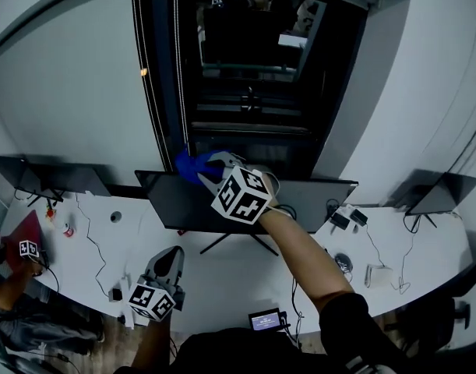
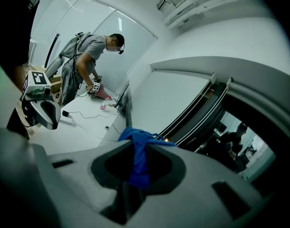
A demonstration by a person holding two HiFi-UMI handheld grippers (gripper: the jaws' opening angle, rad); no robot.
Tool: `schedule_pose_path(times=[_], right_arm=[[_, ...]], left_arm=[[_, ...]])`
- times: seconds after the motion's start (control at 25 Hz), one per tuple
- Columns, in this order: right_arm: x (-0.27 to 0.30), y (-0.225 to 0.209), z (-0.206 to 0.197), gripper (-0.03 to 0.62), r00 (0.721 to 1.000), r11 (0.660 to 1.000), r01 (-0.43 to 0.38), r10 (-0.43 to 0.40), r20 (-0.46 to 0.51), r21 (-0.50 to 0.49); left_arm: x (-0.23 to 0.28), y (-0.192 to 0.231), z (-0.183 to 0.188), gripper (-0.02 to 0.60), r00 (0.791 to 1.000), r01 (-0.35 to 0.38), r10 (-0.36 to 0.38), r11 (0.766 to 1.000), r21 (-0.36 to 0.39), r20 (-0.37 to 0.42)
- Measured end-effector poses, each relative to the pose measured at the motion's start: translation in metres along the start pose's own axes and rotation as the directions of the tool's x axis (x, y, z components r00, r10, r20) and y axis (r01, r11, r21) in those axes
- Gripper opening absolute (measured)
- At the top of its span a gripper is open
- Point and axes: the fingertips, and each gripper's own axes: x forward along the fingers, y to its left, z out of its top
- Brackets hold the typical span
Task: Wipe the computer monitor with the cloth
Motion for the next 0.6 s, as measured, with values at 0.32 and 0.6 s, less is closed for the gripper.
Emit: schedule_pose_path(times=[0.32,0.6], right_arm=[[-0.032,-0.008,-0.03,0.061,0.999,0.999,0.029,-0.029,-0.019,0.018],[-0.063,-0.017,-0.059,0.061,0.998,0.998,0.06,-0.059,-0.037,0.035]], left_arm=[[0.016,-0.028,-0.006,-0.006,0.999,0.035,-0.035,0.999,0.009,-0.014],[0.032,-0.057,-0.012,-0.006,0.998,0.065,-0.065,0.998,0.015,-0.027]])
